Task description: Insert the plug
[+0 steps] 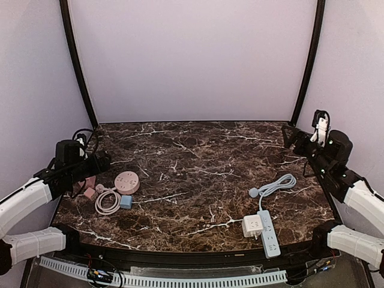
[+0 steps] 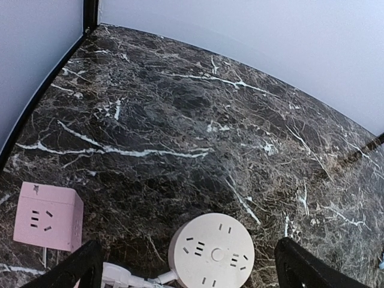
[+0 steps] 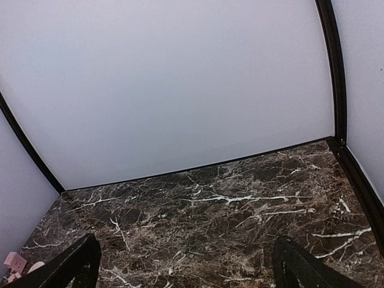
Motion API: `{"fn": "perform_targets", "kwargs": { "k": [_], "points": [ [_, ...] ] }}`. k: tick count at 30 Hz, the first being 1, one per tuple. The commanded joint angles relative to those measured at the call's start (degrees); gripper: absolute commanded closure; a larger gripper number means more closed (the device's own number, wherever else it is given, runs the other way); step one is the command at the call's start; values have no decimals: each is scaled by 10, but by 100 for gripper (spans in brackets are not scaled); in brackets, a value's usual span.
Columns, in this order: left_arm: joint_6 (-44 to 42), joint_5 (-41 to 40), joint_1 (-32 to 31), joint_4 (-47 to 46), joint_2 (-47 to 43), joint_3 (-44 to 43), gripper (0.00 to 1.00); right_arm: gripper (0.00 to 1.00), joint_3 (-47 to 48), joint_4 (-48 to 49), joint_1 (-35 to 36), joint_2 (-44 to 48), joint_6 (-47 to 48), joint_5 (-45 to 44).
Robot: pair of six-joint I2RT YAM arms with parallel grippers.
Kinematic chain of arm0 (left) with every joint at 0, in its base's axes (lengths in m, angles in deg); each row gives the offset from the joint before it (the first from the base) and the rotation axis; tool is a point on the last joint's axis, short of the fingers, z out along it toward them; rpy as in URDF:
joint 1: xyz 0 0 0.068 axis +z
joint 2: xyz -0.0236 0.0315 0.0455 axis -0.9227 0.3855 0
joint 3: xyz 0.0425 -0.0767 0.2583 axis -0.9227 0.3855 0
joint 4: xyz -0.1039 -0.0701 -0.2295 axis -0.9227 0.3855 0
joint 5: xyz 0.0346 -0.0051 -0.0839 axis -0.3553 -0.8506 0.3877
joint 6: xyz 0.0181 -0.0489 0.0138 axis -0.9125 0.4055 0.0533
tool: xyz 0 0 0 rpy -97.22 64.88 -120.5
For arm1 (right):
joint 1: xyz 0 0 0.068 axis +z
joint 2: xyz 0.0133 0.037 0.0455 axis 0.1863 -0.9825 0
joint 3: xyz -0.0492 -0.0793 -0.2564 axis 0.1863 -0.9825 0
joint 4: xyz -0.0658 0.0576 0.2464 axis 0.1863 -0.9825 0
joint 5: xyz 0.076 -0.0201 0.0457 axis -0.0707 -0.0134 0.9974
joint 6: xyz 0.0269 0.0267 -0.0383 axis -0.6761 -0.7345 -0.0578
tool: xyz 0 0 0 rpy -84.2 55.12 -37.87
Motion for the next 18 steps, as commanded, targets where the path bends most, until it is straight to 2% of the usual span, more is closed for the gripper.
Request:
{"fn": "perform_targets", "kwargs": {
  "k": [1, 4, 9, 18],
  "points": [
    [-2, 17, -35, 35, -23, 19, 0, 1, -3, -61, 0, 14, -36, 6],
    [-2, 24, -65, 39, -18, 15, 0, 1, 20, -122, 0, 0, -55, 3],
    [-4, 23, -104, 54, 1, -3, 0, 1, 72, -254, 3, -74, -111, -22],
    [0, 17, -123, 70, 13, -14, 0, 1, 78, -326, 49, -188, -147, -55]
  ]
}}
